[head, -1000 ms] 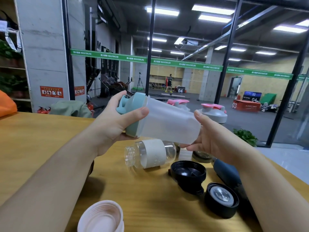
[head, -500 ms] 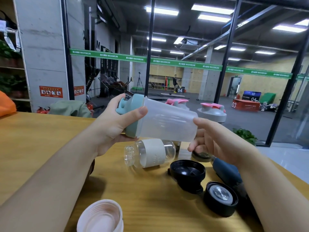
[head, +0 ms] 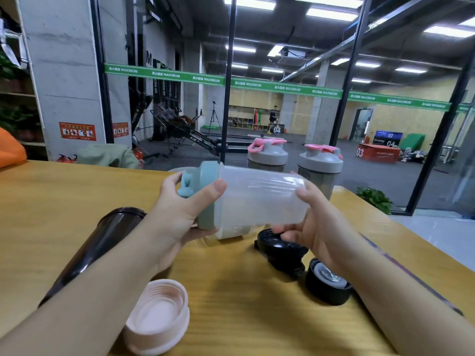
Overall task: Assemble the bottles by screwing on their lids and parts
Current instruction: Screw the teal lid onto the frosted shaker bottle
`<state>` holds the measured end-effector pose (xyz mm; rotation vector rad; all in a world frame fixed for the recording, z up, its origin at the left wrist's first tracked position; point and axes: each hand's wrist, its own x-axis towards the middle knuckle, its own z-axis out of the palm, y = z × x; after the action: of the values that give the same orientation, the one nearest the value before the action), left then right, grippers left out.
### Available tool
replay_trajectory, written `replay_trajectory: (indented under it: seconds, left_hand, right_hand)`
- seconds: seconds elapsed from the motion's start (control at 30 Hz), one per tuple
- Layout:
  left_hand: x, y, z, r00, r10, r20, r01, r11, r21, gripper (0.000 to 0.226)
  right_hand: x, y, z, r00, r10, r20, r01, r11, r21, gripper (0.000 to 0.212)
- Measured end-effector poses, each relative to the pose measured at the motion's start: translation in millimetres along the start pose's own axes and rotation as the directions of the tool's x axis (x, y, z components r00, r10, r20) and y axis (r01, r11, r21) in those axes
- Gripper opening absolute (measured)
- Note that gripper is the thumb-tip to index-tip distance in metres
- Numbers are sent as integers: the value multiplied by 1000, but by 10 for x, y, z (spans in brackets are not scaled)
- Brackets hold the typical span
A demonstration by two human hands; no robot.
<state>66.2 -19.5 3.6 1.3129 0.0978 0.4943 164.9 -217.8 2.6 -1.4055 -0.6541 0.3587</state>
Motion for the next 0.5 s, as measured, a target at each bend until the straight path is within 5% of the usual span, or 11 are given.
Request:
replay_trajectory:
  seconds: [0.13,0.3,0.5]
  left_hand:
    - [-37,-81,-63,999,-24,22,24,1000,20,87]
    - [-75,-106,-21,999,-13,34,11,999,37,91]
    - [-109,-132,-61,999,38,37,-40,998,53,122]
  right_hand:
    - [-153,182,-35,994,-48,95,43,998,54,66]
    - [-209,210,-72,997,-66,38,64,997,42,70]
    - [-215,112,-135,997,-77,-21,74,989,-125,78]
